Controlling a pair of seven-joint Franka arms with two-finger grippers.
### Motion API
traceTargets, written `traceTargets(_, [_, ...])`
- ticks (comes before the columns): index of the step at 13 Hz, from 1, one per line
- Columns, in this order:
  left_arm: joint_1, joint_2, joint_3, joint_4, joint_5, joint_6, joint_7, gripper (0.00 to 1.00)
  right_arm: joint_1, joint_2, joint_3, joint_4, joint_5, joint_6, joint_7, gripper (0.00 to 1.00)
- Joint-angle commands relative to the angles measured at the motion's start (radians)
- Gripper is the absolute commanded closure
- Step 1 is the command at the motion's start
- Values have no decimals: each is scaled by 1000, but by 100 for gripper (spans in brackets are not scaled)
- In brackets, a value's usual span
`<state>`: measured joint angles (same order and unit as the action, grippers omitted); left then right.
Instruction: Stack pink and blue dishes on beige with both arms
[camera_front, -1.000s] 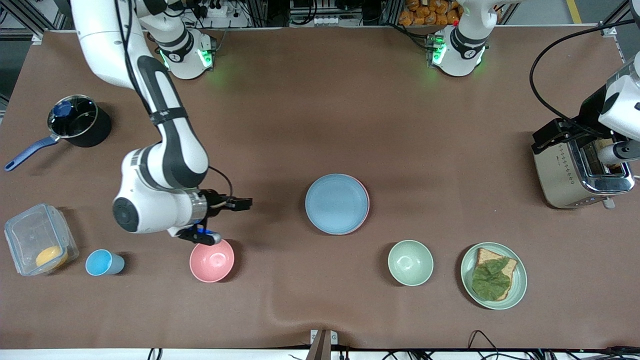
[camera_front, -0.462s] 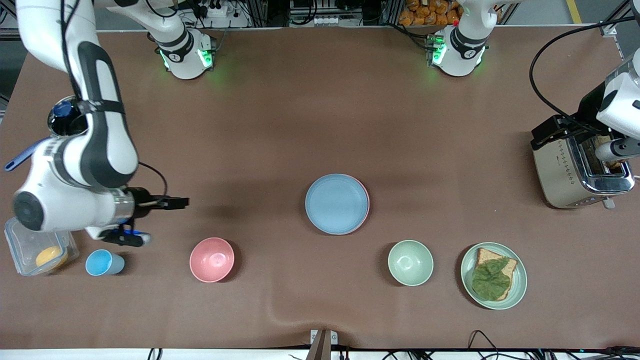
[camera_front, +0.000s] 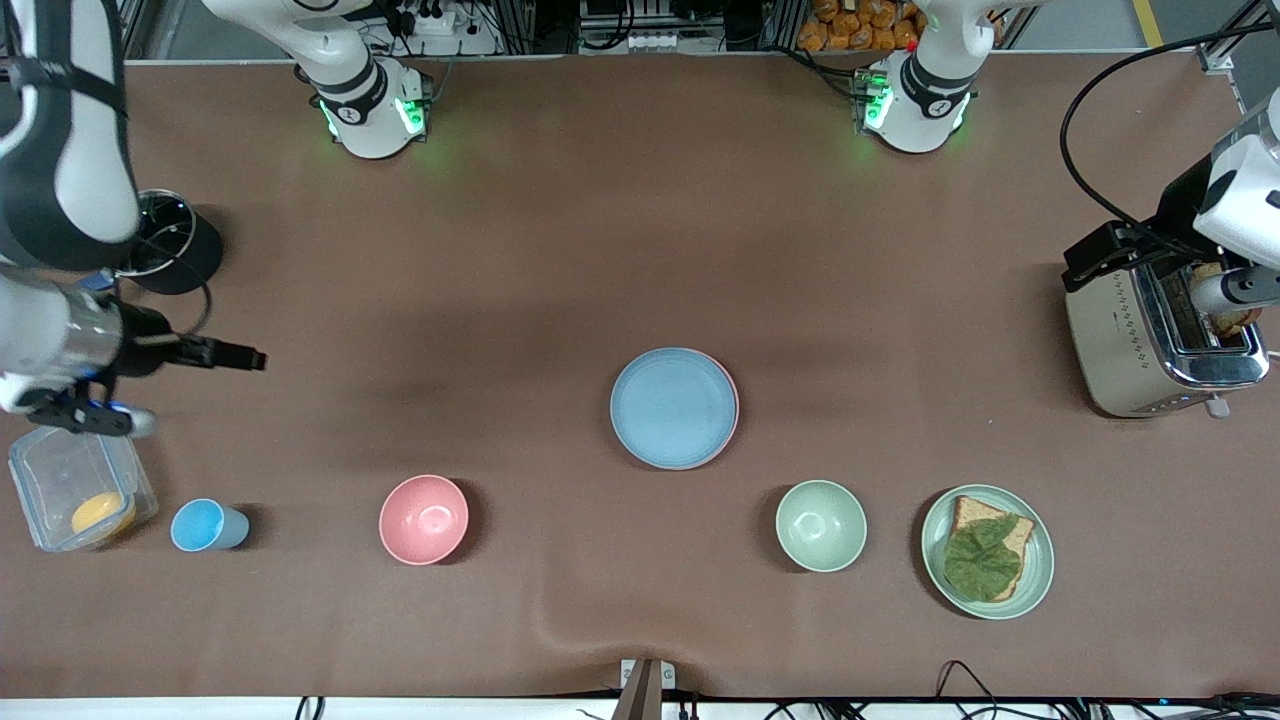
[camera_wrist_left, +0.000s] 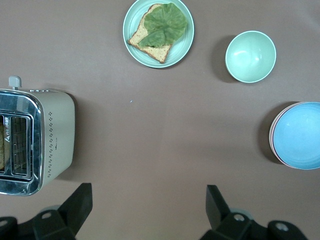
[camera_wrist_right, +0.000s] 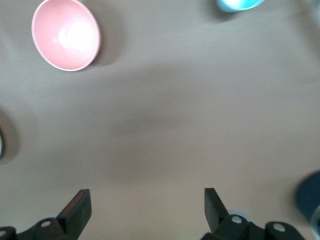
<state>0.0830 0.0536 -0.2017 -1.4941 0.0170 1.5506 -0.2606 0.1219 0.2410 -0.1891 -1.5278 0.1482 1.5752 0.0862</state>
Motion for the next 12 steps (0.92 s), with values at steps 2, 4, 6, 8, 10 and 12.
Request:
traceTargets(2, [8, -23, -4, -8, -23, -20, 24, 0, -17, -117, 25, -49, -103, -32, -2, 0])
traceTargets(4, [6, -23, -5, -8, -23, -21, 24, 0, -10, -117, 23, -6, -162, -55, -2, 0])
traceTargets(6, [6, -24, -5, -6, -23, -23, 26, 0, -7, -118, 20, 40, -165, -108, 1, 0])
traceTargets(8, [6, -34, -5, -6, -23, -23, 26, 0, -37, -146, 26, 48, -150, -113, 10, 0])
traceTargets(10, [6, -40, -5, -5, -22, -23, 32, 0, -73, -166, 55, 43, -148, -113, 10, 0])
traceTargets(12, [6, -41, -5, -3, -22, -23, 35, 0, -88, -180, 79, 52, -159, -113, 12, 0])
